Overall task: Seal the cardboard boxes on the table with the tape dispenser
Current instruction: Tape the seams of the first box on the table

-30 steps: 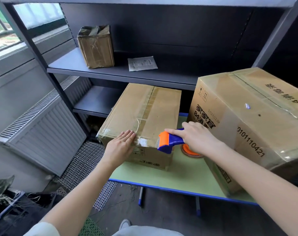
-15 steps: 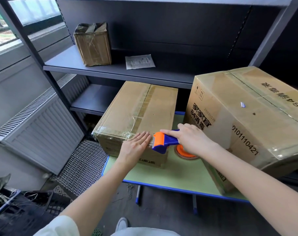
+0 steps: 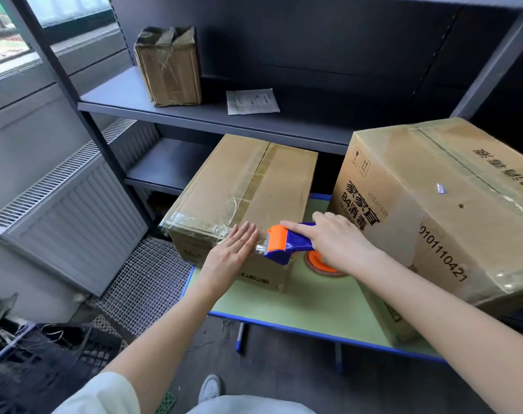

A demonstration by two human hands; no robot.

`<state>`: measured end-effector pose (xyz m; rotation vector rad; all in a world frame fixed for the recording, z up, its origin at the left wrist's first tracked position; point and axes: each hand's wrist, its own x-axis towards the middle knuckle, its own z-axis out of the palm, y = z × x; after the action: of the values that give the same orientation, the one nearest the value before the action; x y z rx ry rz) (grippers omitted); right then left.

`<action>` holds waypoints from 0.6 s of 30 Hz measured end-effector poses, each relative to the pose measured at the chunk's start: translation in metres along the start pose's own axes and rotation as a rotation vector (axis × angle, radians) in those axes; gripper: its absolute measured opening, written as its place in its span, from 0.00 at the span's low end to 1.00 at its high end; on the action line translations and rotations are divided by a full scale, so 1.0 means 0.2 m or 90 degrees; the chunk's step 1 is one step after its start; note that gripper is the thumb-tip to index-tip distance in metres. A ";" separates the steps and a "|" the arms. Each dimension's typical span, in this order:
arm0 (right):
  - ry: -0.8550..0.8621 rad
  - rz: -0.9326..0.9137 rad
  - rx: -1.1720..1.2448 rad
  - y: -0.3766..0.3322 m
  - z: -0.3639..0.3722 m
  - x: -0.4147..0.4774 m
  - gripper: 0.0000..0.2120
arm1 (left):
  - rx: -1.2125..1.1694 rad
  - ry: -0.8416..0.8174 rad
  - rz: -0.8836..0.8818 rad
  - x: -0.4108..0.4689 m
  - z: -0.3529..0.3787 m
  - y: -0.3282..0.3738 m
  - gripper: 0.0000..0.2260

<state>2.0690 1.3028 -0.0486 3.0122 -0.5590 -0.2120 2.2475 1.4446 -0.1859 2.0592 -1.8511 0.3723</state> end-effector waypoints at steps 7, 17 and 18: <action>-0.019 0.011 0.005 0.09 0.00 -0.05 0.29 | -0.003 -0.014 -0.002 0.00 -0.01 0.00 0.21; -0.094 0.080 0.015 0.35 0.04 -0.21 0.31 | 0.026 -0.044 -0.002 0.01 -0.06 -0.01 0.22; -0.095 0.092 0.013 0.37 0.05 -0.23 0.31 | 0.029 -0.042 -0.001 0.02 -0.05 -0.01 0.21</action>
<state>1.9992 1.2499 -0.0454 2.9745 -0.7931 -0.4272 2.2505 1.4463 -0.1754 2.1269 -1.8965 0.3539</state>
